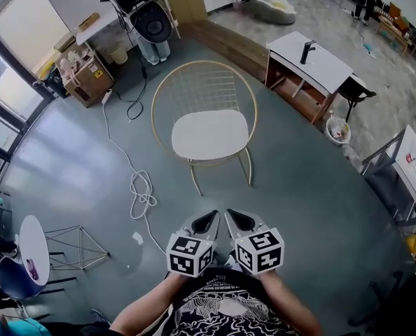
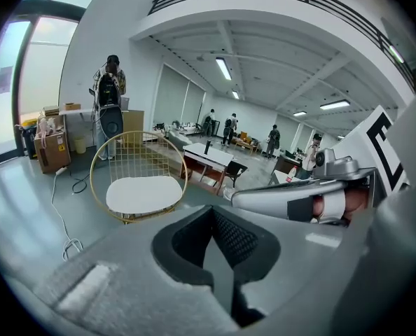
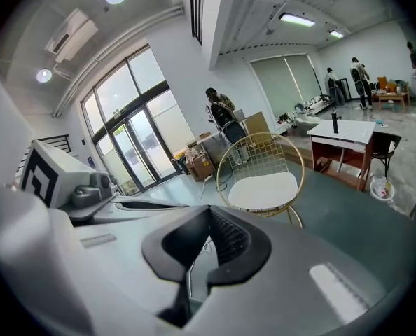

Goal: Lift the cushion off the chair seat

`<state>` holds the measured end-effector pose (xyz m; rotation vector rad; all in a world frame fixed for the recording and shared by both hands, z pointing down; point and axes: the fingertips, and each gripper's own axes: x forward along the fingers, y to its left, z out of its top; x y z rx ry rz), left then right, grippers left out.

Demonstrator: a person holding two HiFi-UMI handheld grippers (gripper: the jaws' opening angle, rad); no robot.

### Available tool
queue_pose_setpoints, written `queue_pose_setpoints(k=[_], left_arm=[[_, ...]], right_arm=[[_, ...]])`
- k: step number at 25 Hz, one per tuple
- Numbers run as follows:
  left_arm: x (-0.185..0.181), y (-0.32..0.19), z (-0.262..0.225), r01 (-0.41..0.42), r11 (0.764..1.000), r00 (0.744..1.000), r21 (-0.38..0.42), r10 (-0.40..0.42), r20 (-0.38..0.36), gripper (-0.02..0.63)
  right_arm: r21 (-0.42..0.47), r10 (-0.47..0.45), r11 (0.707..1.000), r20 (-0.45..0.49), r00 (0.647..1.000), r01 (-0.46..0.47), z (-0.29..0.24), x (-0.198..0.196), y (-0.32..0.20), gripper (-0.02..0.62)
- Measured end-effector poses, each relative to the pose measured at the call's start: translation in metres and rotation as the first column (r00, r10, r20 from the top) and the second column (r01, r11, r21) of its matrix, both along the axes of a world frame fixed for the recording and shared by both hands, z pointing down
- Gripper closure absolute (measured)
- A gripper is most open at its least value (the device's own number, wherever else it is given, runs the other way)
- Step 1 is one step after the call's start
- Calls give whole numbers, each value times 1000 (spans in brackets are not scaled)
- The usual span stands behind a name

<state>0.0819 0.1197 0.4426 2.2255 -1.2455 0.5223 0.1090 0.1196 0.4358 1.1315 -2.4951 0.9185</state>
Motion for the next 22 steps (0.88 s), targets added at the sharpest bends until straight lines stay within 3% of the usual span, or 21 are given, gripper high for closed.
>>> queue_pose_setpoints(k=[15,22], left_arm=[[0,-79,24,11,999,991,-40,-16,-131,604],[-26,-138,48,-2,992,962,-127,-32,-270,604]], right_arm=[[-46,5,999,-77,997,-8,21,0,-64,598],[-95,-24,995,-130,991,12,34,-32,-128,598]])
